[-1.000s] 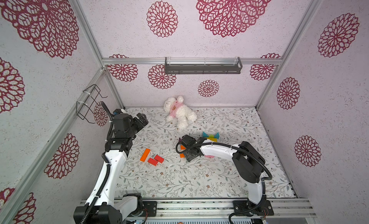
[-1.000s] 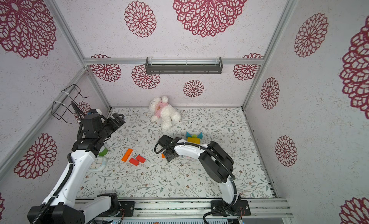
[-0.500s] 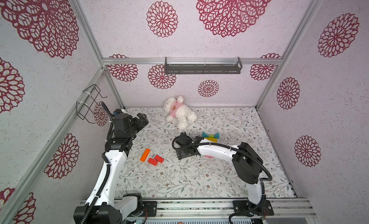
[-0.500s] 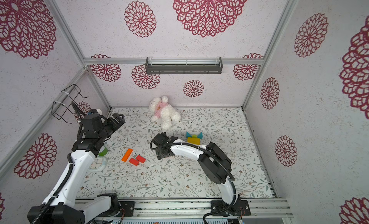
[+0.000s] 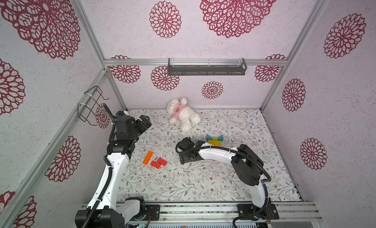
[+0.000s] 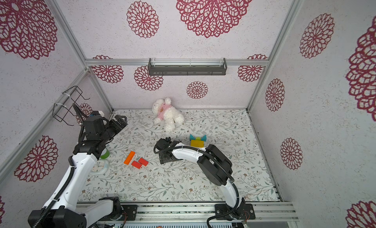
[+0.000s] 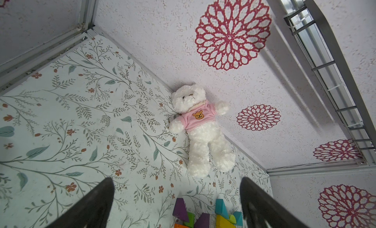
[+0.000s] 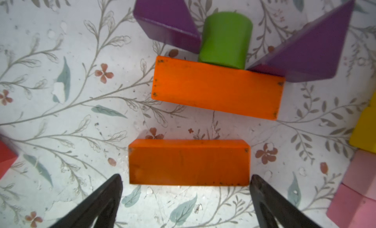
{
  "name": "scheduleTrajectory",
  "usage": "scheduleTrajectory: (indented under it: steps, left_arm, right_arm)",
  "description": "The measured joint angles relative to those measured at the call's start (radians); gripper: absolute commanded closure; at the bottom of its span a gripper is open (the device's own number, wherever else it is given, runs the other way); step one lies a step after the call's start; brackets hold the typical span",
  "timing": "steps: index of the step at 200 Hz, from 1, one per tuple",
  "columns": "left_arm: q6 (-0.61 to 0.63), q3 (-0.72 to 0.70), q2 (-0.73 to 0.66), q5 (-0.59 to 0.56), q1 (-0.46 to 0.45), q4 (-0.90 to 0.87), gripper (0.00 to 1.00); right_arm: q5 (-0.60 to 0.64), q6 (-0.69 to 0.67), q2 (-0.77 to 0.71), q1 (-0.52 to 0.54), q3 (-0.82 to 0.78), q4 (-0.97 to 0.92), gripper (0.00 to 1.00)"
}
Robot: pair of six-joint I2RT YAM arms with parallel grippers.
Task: Assemble a carrot with building blocks
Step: Assemble the building block at the center of the board.
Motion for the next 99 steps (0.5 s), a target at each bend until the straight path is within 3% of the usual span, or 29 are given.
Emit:
scheduleTrajectory:
  steps: [69, 99]
  left_arm:
    - [-0.004, 0.000, 0.000, 0.002, 0.000, 0.000, 0.02]
    - [-0.006, 0.000, 0.000, 0.003, 0.000, 0.000, 0.02]
  right_arm:
    - [0.015, 0.010, 0.021, -0.002, 0.005, 0.013, 0.01]
    - [0.025, 0.030, 0.023, -0.005, 0.004, 0.026, 0.07]
